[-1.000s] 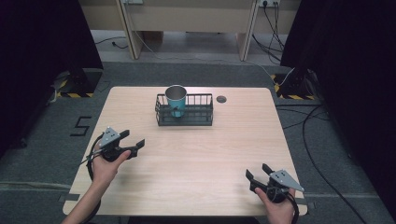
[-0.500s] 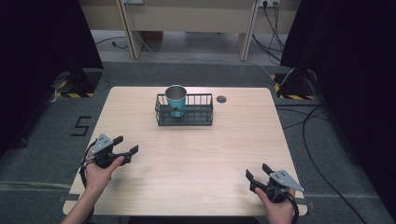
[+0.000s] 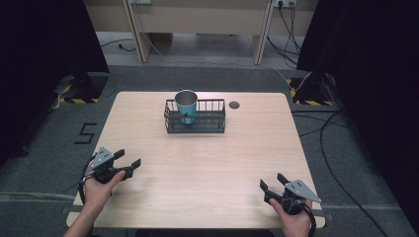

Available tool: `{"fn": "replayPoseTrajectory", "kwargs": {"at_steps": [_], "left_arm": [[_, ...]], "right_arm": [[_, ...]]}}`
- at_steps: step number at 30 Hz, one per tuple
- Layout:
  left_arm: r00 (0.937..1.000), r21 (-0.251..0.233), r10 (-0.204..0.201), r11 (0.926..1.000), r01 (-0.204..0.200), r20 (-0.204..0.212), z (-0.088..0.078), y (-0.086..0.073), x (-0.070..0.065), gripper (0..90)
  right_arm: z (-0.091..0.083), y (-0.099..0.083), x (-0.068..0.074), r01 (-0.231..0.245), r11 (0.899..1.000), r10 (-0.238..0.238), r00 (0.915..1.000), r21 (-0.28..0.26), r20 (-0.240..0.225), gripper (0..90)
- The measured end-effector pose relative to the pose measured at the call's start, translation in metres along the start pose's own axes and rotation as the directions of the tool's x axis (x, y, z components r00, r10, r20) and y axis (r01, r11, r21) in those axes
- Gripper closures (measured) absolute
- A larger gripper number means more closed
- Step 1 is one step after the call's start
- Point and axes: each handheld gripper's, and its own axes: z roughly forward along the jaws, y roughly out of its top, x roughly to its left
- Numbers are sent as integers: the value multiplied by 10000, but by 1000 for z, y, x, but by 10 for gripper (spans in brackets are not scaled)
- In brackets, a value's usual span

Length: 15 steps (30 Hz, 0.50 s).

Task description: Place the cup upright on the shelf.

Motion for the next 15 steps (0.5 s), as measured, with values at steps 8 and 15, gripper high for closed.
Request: {"fn": "replayPoseTrajectory", "kwargs": {"at_steps": [8, 15], "left_arm": [[9998, 123, -162, 9998, 163, -89, -3, -10, 3, 177], [9993, 97, -339, 9994, 341, -183, -2, -17, 7, 178]], "right_arm": [[0, 0, 0, -54, 10000, 54, 10000, 16, -12, 269], [0, 0, 0, 26, 10000, -26, 10000, 1, 10, 270]]}}
